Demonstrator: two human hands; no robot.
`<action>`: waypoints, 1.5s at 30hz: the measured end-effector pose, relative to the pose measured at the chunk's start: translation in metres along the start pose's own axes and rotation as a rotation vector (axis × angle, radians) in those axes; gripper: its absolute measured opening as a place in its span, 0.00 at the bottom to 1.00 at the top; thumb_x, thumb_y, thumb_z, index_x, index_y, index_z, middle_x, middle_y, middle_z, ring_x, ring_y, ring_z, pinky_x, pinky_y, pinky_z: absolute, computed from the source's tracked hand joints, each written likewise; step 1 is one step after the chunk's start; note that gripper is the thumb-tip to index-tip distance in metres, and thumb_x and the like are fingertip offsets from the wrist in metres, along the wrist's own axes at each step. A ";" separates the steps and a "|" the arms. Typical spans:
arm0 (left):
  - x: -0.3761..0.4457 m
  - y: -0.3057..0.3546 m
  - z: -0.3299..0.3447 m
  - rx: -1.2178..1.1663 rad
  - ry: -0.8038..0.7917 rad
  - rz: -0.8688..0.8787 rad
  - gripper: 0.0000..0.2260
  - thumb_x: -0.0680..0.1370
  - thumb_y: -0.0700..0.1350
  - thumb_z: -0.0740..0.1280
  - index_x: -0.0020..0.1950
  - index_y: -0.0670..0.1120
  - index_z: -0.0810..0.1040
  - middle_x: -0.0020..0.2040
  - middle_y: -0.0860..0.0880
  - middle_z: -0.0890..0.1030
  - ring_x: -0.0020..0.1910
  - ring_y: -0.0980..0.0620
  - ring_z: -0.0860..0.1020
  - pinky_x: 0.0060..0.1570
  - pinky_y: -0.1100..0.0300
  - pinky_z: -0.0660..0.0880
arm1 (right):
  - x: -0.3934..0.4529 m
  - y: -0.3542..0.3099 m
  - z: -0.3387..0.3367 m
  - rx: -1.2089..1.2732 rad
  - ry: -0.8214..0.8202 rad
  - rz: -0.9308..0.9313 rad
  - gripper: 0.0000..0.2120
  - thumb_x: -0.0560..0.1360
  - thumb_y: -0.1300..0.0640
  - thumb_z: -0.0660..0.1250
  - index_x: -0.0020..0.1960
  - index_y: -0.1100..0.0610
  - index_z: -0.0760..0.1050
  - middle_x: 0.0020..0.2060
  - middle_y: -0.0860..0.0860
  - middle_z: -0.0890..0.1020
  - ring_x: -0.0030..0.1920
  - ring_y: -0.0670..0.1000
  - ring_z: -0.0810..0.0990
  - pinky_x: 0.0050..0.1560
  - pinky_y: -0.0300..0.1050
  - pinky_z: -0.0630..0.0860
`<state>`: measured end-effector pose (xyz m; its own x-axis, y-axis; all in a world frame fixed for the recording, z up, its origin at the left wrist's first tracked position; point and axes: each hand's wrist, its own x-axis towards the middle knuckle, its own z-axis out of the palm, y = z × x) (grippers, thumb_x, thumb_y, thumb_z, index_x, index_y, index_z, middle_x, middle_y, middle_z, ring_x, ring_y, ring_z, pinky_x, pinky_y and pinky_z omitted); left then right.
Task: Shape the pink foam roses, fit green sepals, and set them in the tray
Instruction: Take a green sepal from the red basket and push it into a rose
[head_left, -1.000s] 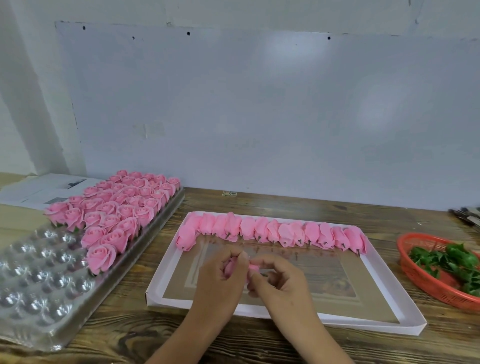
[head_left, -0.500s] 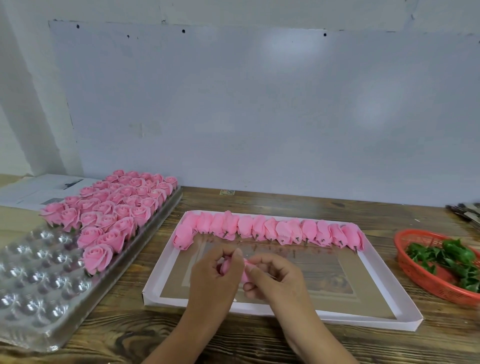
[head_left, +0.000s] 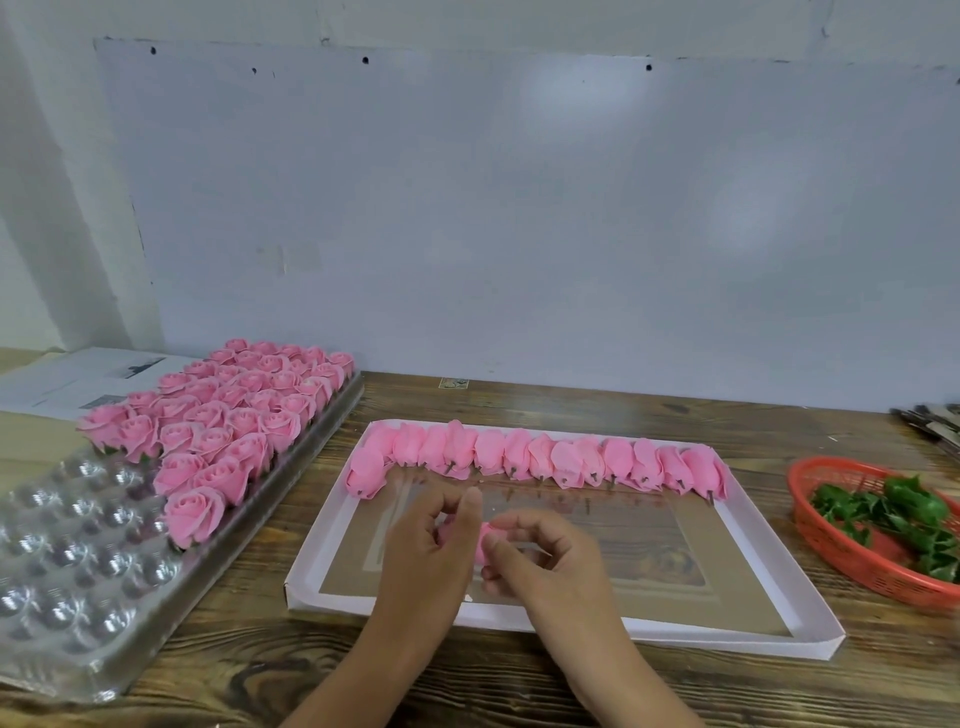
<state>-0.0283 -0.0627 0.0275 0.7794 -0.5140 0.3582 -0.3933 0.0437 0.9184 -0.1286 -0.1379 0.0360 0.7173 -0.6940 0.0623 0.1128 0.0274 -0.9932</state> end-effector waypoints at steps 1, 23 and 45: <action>-0.001 0.000 0.000 0.012 0.005 0.010 0.15 0.80 0.42 0.67 0.35 0.53 0.73 0.31 0.58 0.77 0.30 0.63 0.74 0.34 0.70 0.71 | 0.000 0.001 0.001 0.007 0.003 0.005 0.03 0.75 0.64 0.72 0.47 0.58 0.83 0.36 0.56 0.85 0.34 0.52 0.84 0.38 0.44 0.81; 0.007 -0.012 -0.002 -0.073 0.056 -0.164 0.13 0.76 0.43 0.69 0.32 0.52 0.76 0.37 0.46 0.81 0.31 0.56 0.79 0.26 0.64 0.74 | 0.020 -0.024 -0.055 -0.334 0.199 -0.137 0.08 0.78 0.62 0.68 0.47 0.49 0.80 0.38 0.47 0.84 0.38 0.46 0.80 0.42 0.49 0.80; 0.007 -0.013 -0.002 -0.096 0.064 -0.177 0.11 0.77 0.42 0.69 0.34 0.49 0.76 0.35 0.49 0.79 0.26 0.59 0.75 0.26 0.64 0.73 | 0.089 -0.030 -0.325 -1.438 0.413 0.504 0.13 0.78 0.54 0.66 0.38 0.58 0.82 0.34 0.55 0.82 0.38 0.54 0.80 0.41 0.45 0.74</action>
<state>-0.0165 -0.0655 0.0185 0.8627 -0.4657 0.1973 -0.2016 0.0411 0.9786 -0.2915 -0.4338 0.0394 0.2218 -0.9717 -0.0811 -0.9626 -0.2050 -0.1769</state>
